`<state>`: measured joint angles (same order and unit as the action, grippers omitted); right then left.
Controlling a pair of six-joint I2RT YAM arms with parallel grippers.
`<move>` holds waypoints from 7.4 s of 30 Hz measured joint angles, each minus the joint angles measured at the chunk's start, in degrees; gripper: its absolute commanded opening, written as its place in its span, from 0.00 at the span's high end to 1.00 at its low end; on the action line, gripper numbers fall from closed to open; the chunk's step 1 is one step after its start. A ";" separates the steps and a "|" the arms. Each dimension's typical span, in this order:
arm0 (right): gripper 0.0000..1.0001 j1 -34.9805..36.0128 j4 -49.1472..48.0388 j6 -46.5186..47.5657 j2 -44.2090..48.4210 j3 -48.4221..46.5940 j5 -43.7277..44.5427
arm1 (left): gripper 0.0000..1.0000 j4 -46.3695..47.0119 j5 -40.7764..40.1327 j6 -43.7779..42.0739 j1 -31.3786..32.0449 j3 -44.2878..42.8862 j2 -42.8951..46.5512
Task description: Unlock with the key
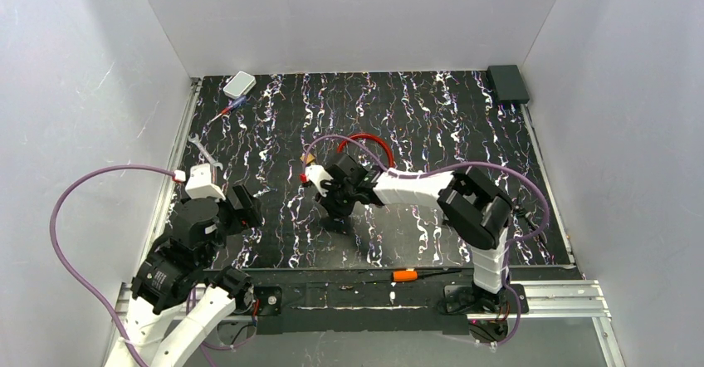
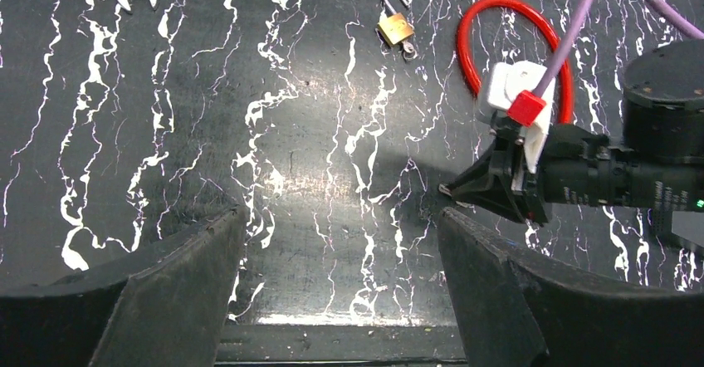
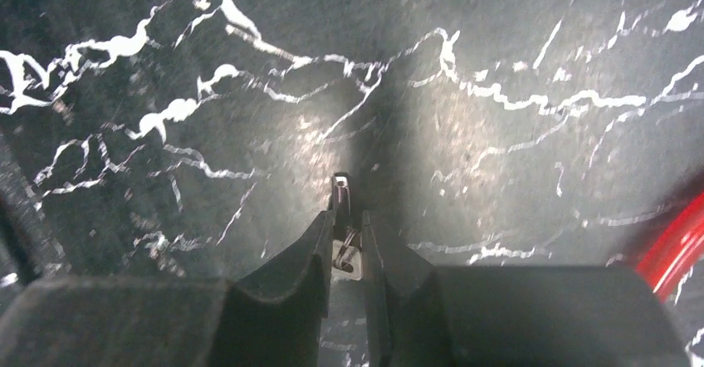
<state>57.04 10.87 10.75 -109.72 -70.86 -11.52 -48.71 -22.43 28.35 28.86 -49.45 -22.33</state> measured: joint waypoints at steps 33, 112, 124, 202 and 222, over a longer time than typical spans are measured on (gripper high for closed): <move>0.37 6.76 10.18 -40.31 5.94 1.42 25.64 | 0.18 -4.45 -1.24 -0.07 0.00 -1.10 3.62; 0.99 -10.51 -12.30 -41.55 24.95 8.83 -50.09 | 0.36 47.00 73.31 -44.34 -0.02 21.40 2.97; 0.99 -10.08 -14.51 -42.43 25.75 8.84 -52.41 | 0.43 50.66 78.06 -46.11 0.37 21.32 -2.27; 0.45 -7.91 -31.49 -57.05 25.73 10.74 -54.81 | 1.00 71.86 78.16 -35.95 3.52 24.19 -6.56; 0.02 -20.75 -14.56 -53.05 31.17 8.27 -27.66 | 1.00 70.14 69.56 -19.66 4.00 26.69 2.98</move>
<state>36.28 -3.70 -42.30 -78.55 -62.58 -39.18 21.43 47.13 8.69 32.86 -22.76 -19.35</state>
